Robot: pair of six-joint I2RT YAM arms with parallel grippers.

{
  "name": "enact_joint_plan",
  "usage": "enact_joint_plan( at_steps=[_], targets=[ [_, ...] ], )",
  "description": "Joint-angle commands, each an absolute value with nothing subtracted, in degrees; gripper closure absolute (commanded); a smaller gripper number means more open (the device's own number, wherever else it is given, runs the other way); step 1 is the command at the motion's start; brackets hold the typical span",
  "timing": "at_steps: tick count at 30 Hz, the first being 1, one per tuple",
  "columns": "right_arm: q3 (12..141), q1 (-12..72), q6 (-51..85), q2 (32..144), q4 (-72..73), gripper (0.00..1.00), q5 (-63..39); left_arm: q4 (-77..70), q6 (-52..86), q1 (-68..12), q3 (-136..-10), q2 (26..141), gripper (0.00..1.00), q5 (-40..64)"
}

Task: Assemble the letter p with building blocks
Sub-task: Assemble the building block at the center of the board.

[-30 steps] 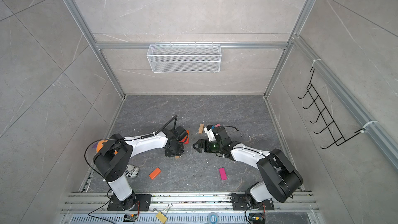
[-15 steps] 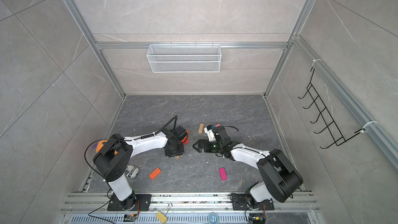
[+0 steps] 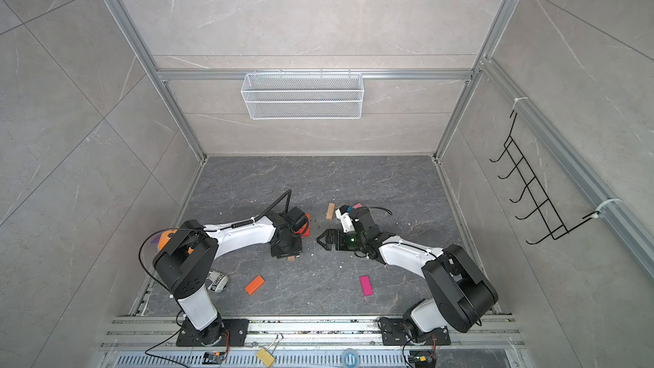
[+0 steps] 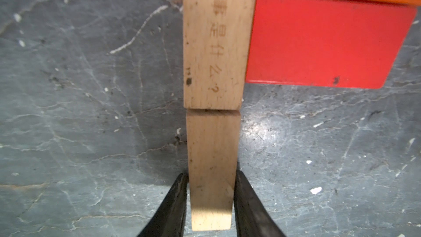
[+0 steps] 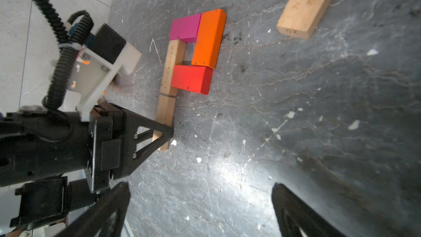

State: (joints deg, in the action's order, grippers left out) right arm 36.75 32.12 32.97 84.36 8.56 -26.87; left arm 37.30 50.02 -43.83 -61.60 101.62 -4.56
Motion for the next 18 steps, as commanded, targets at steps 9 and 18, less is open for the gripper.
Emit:
enact_joint_plan(
  at_steps=[9, 18],
  targets=[
    [38.5, 31.8, 32.8, 85.6, 7.6, 0.00, -27.2, 40.1, 48.6, -43.5, -61.4, 101.9, 0.64, -6.3],
    [38.6, 31.8, 32.7, 85.7, 7.5, 0.00, -27.3, 40.1, 48.5, -43.5, -61.3, 102.0, 0.65, -6.5]
  ],
)
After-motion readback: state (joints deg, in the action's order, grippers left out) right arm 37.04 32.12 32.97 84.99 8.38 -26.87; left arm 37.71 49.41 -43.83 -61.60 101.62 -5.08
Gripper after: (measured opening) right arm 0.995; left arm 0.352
